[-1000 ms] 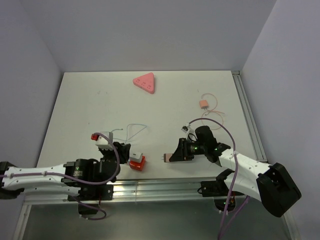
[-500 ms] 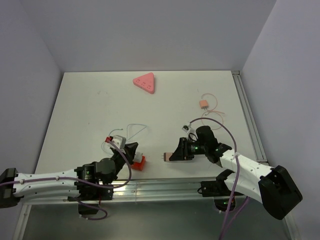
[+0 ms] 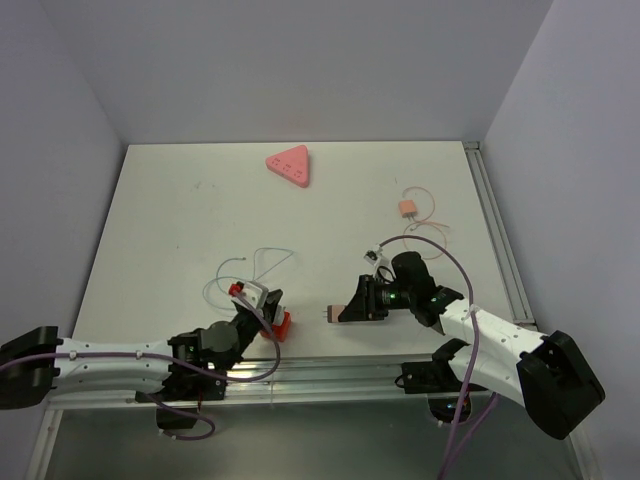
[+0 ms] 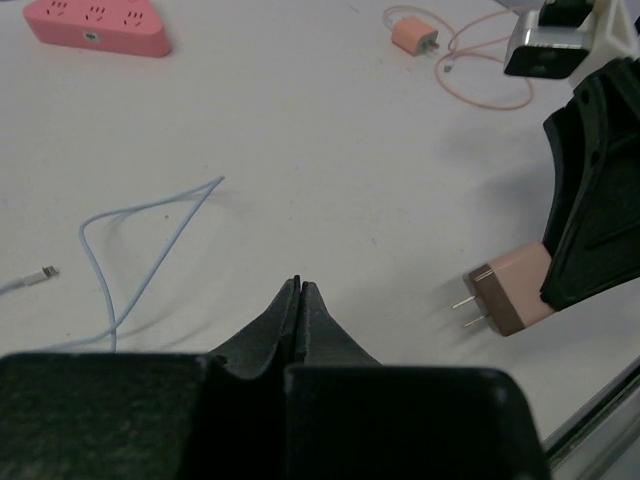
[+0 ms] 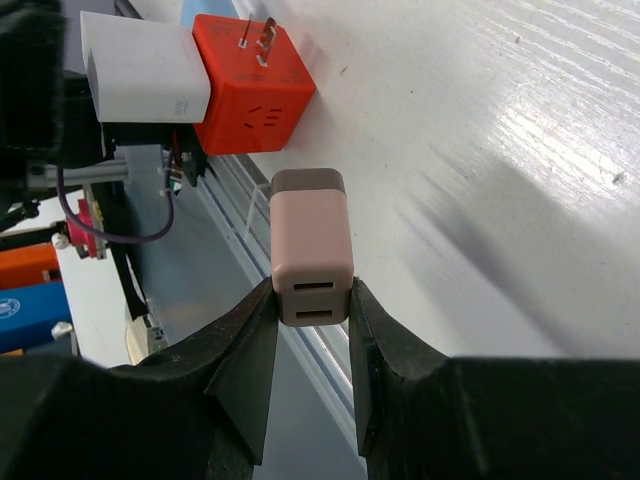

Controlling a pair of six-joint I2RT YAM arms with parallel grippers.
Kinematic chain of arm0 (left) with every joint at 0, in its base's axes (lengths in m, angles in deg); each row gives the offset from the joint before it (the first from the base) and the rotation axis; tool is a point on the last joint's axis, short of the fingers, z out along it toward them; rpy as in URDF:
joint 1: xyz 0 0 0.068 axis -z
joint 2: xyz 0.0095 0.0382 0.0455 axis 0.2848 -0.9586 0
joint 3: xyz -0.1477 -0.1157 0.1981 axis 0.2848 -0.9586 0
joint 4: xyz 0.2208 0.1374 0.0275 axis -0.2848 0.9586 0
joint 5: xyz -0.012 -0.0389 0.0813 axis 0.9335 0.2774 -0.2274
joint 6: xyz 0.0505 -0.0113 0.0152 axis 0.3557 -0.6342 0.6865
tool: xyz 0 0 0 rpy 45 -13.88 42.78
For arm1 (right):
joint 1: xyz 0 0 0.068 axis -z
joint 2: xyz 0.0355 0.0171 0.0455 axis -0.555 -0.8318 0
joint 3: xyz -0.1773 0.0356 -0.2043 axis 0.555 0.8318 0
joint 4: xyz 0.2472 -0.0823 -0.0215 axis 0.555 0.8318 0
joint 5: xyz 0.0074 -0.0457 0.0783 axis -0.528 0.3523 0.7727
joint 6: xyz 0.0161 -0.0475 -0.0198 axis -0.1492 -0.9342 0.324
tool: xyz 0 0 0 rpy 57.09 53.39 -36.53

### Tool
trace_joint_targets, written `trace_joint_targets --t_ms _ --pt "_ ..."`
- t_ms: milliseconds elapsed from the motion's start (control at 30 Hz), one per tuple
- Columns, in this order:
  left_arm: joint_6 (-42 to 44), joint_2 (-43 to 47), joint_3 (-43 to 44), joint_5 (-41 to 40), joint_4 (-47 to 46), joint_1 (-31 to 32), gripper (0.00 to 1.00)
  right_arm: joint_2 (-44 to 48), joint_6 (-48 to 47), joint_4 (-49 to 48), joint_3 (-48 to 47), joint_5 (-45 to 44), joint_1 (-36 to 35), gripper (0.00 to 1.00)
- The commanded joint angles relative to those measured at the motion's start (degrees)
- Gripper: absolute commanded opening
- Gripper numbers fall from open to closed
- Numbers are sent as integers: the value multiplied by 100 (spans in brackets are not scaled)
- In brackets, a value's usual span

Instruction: Insert the plug

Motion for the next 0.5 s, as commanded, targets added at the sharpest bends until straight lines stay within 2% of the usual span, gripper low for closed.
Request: trace_joint_targets --t_ms 0,233,367,467 --pt "-248 -256 -115 -2 -602 -23 1 11 43 -259 66 23 -57 0" --pt "-1303 -1169 -475 -56 -1181 -23 1 -60 201 -390 -3 5 -136 0" --pt "-1225 -1593 -265 -231 -1209 100 1 -130 307 -435 -109 -109 -277 0" --pt "-1172 -1410 -203 -372 -1165 214 1 -174 386 -514 -162 -135 -382 0"
